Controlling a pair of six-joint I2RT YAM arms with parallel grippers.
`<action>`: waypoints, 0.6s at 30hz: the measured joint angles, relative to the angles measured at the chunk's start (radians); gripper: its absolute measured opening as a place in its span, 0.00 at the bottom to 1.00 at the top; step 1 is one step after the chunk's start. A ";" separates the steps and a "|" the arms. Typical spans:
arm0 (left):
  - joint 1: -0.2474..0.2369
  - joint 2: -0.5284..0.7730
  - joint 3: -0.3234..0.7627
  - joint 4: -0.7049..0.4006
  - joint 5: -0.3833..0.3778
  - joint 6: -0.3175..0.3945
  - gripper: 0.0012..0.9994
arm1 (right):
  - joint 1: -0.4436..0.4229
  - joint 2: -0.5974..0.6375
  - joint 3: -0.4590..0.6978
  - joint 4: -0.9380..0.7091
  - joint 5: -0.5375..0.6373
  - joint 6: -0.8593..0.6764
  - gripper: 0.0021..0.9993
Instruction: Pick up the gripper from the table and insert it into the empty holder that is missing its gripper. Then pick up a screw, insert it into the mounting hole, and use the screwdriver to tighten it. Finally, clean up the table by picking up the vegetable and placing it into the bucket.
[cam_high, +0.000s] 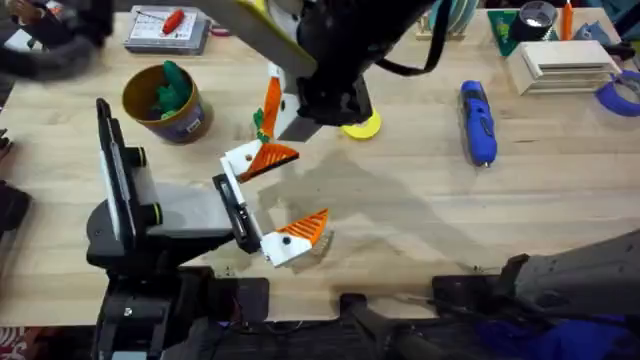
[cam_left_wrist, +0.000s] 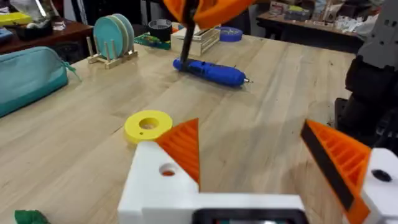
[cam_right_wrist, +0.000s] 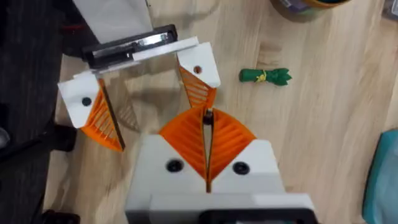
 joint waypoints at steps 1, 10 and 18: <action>0.000 0.000 0.000 0.000 0.000 0.000 0.99 | 0.003 0.000 0.000 0.004 0.000 0.000 0.00; 0.000 0.000 0.000 0.000 0.000 0.000 0.99 | 0.031 0.010 0.000 0.040 0.000 0.000 0.00; 0.000 0.000 0.000 0.000 0.000 0.000 0.99 | 0.057 0.034 0.000 0.048 0.000 0.000 0.00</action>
